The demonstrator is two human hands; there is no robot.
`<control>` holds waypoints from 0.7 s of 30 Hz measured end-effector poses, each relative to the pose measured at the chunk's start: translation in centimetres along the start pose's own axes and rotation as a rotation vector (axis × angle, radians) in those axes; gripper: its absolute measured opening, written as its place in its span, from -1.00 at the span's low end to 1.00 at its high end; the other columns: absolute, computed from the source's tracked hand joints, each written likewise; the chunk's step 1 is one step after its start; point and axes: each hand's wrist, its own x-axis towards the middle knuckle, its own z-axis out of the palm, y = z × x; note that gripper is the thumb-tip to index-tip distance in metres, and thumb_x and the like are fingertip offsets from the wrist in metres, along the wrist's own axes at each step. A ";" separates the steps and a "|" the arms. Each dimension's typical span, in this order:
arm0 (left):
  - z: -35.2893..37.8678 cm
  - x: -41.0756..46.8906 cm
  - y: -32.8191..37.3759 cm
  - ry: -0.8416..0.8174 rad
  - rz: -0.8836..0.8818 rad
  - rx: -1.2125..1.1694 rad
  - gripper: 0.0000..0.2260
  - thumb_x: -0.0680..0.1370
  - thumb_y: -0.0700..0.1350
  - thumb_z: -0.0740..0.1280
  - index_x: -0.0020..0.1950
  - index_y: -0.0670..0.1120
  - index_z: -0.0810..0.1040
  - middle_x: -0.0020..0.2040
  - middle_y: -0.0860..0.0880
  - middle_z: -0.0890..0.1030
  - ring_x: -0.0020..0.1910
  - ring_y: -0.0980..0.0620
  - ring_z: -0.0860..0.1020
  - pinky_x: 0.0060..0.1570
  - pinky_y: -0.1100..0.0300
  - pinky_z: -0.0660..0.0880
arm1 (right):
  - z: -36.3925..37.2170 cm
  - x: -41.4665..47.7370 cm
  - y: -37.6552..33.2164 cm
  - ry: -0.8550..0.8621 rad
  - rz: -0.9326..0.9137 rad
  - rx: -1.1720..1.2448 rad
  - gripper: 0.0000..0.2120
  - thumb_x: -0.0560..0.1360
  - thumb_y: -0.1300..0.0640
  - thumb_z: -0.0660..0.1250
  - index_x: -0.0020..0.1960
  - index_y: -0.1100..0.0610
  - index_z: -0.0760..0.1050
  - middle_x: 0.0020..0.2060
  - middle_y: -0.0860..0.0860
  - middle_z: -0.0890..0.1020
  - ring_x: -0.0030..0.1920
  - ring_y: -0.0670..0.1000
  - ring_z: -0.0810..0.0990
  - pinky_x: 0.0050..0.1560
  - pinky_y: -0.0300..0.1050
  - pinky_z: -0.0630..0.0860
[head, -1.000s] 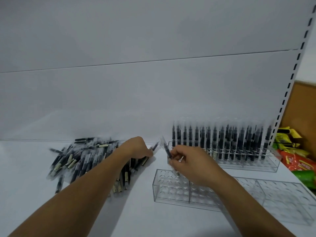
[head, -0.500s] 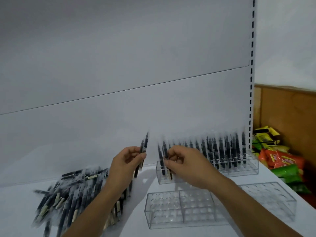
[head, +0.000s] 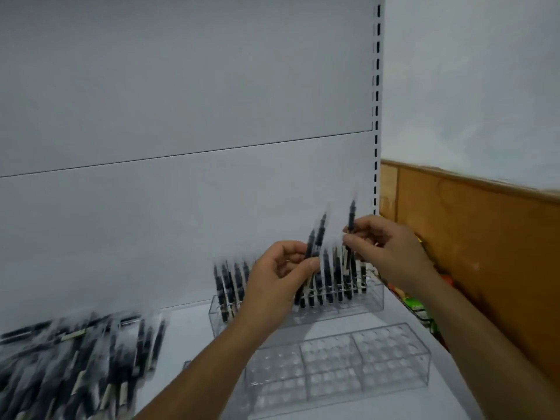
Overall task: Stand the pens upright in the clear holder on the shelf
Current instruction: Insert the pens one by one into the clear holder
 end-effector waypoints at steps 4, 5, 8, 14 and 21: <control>1.9 0.1 -1.5 -0.014 -0.047 -0.027 -0.83 0.47 -0.20 0.44 0.04 -0.10 0.57 -0.02 -0.21 0.62 -0.08 -0.04 0.63 -0.09 0.30 0.57 | -0.6 -0.4 2.3 0.097 0.035 -0.007 -0.94 0.50 0.14 0.42 -0.03 0.07 0.59 -0.21 0.09 0.59 -0.15 0.15 0.57 -0.08 0.13 0.58; 1.9 0.1 -1.8 -0.004 -0.060 -0.029 -0.83 0.47 -0.21 0.44 0.04 -0.11 0.57 -0.02 -0.19 0.63 -0.09 0.01 0.64 -0.10 0.33 0.56 | -0.6 -0.5 2.7 0.089 0.043 -0.018 -0.95 0.50 0.13 0.42 -0.06 0.02 0.57 -0.21 0.08 0.59 -0.13 0.14 0.57 -0.07 0.11 0.58; 1.7 0.2 -2.4 0.023 -0.086 -0.079 -0.81 0.47 -0.21 0.43 0.07 -0.13 0.56 -0.01 -0.19 0.64 -0.07 0.01 0.66 -0.14 0.35 0.55 | -0.6 -0.3 3.8 0.073 0.066 -0.062 -0.92 0.51 0.11 0.41 -0.08 -0.04 0.53 -0.22 0.02 0.58 -0.12 0.09 0.59 -0.08 0.00 0.58; 1.6 0.3 -2.6 0.009 -0.109 -0.098 -0.79 0.49 -0.20 0.41 0.11 -0.16 0.55 -0.01 -0.17 0.66 -0.06 0.03 0.67 -0.21 0.38 0.54 | -0.3 -0.2 5.1 0.047 0.078 -0.154 -0.93 0.51 0.09 0.42 -0.03 0.03 0.55 -0.21 -0.02 0.60 -0.14 0.05 0.60 -0.04 0.01 0.60; 1.6 0.2 -2.5 -0.005 -0.102 -0.095 -0.81 0.49 -0.20 0.41 0.09 -0.14 0.55 -0.03 -0.17 0.66 -0.10 0.08 0.67 -0.21 0.40 0.52 | 0.1 0.1 5.5 0.088 0.096 -0.212 -0.93 0.51 0.07 0.42 -0.04 -0.01 0.54 -0.22 -0.09 0.62 -0.15 -0.01 0.61 -0.08 -0.03 0.60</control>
